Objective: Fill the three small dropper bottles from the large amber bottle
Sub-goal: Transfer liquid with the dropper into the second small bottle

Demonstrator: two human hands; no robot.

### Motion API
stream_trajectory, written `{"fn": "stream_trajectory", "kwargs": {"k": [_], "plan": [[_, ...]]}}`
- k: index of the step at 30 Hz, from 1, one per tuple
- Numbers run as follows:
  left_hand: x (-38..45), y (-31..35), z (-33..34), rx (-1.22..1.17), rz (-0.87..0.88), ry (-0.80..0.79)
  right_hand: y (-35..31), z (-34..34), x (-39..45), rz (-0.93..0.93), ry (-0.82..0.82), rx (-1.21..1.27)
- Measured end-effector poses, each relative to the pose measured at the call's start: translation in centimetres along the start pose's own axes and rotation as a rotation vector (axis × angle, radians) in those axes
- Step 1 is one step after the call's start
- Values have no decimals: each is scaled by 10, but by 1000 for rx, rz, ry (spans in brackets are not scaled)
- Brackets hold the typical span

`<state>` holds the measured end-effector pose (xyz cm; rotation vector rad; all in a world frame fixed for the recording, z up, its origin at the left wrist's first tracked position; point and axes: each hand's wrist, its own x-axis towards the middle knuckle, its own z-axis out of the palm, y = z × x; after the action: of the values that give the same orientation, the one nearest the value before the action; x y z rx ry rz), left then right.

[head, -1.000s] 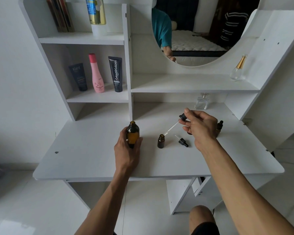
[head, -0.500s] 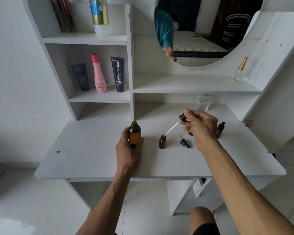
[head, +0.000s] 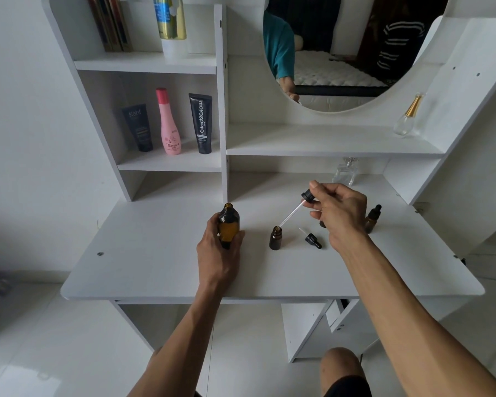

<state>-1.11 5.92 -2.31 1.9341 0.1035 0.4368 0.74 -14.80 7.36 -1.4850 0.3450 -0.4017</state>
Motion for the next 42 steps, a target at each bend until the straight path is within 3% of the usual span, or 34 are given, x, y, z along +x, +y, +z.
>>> {"fn": "stream_trajectory", "kwargs": {"k": [42], "plan": [[1, -3, 1, -9, -25, -16, -5, 1, -2, -25, -17, -70]]}}
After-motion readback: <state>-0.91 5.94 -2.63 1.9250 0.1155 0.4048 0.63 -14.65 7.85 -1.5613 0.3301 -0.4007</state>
